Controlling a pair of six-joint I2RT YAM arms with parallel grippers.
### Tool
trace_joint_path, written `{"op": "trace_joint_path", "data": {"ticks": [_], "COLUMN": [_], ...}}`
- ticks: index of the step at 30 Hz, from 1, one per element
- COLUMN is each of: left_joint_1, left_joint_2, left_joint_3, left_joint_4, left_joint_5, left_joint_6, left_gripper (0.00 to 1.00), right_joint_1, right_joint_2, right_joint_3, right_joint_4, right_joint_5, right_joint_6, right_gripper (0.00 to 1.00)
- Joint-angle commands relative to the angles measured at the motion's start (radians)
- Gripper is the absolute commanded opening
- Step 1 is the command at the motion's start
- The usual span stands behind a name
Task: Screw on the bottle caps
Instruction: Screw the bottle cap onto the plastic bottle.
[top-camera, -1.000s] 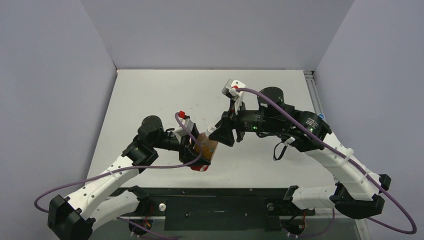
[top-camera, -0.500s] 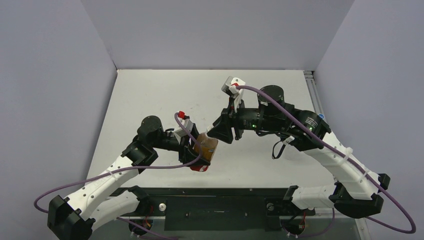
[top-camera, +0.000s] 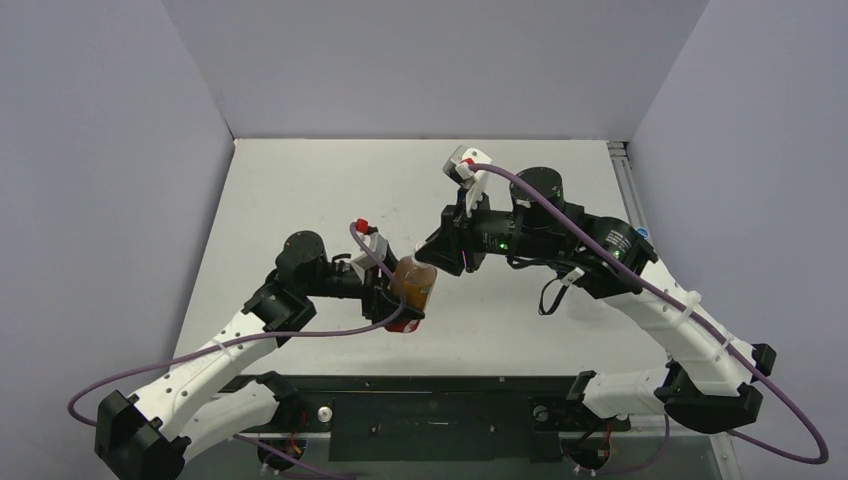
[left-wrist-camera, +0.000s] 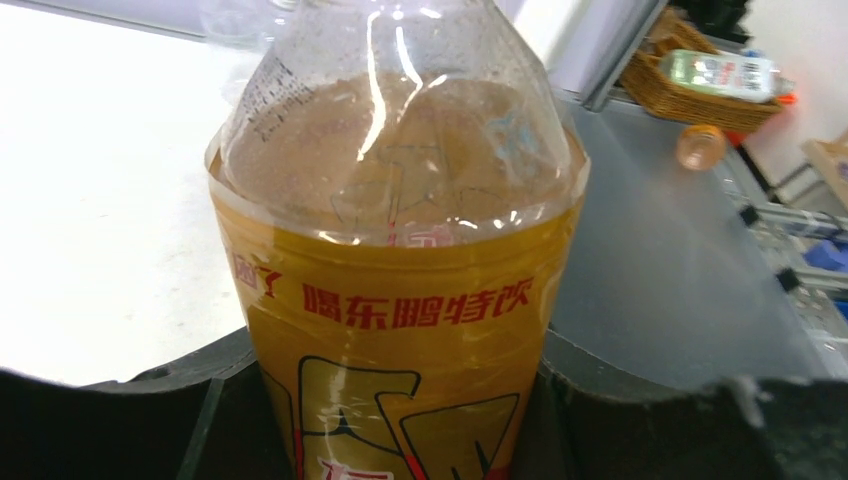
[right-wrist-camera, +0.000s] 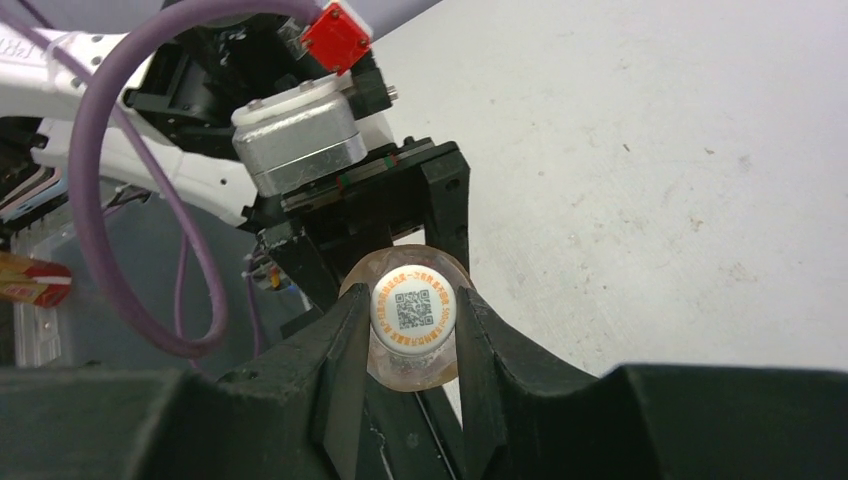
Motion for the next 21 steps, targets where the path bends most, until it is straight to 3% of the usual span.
{"op": "trace_joint_path", "data": {"ticks": [1,6,11,18,21], "left_joint_1": [0.005,-0.031,-0.109,-0.173,-0.181], "left_joint_2": [0.001,0.017,0.062,0.161,0.180], "left_joint_3": [0.075,0.091,0.111,0.144,0.145], "left_joint_4": [-0.007,0.046,0.112,0.213,0.229], "left_joint_5": [-0.264,-0.562,-0.917,-1.130,-1.154], "left_joint_6": [0.076,0.111,0.163,0.204,0.208], "left_gripper": [0.00,0.00,0.00,0.00,0.00], "right_joint_1": [0.000,0.001,0.031,0.063,0.063], "right_joint_2": [0.033,0.093,0.205,0.339,0.360], "right_joint_3": [0.046,0.083,0.168,0.316,0.351], "right_joint_4": [-0.031,-0.082,-0.195,-0.290,-0.291], "right_joint_5": [0.142,0.297,0.544,0.742,0.769], "right_joint_6": [0.064,0.173,0.301,0.409,0.427], "right_gripper": [0.12,0.08,0.05,0.05,0.13]}}
